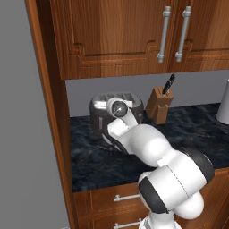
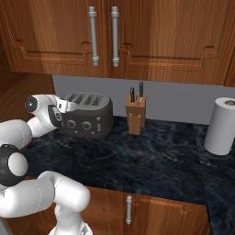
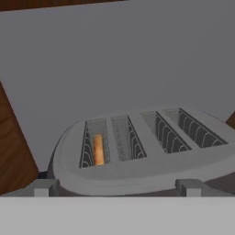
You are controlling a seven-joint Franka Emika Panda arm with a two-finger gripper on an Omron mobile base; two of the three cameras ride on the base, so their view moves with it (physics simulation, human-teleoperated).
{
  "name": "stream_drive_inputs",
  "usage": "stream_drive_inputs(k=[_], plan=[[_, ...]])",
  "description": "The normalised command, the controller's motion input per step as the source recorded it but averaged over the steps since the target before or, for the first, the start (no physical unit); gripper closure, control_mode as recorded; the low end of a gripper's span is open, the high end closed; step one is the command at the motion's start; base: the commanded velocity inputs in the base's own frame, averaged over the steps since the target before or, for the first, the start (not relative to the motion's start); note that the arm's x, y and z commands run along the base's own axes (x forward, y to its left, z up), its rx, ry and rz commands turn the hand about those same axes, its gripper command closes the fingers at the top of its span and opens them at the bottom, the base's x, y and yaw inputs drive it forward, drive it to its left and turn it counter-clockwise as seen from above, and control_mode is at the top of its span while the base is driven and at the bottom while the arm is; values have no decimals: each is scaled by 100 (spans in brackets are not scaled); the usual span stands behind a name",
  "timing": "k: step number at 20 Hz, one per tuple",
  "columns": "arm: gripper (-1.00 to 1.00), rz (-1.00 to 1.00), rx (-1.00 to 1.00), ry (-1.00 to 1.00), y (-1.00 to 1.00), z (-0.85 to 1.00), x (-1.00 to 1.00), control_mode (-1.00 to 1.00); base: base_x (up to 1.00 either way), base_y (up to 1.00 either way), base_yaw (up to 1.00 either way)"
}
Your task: Start the toaster. Once the lever pops up, take the bread to the plate on the dining counter.
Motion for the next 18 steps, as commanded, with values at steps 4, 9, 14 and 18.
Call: stream_drive_inputs(k=[4,9,14,18], plan=[[-100,0,0,0,-3,1,9,-100,0,0,0],[-100,1,0,0,0,4,16,-100,0,0,0],[-100,2,0,0,-3,1,8,-100,0,0,0],[-100,1,0,0,-5,0,16,-100,0,0,0]])
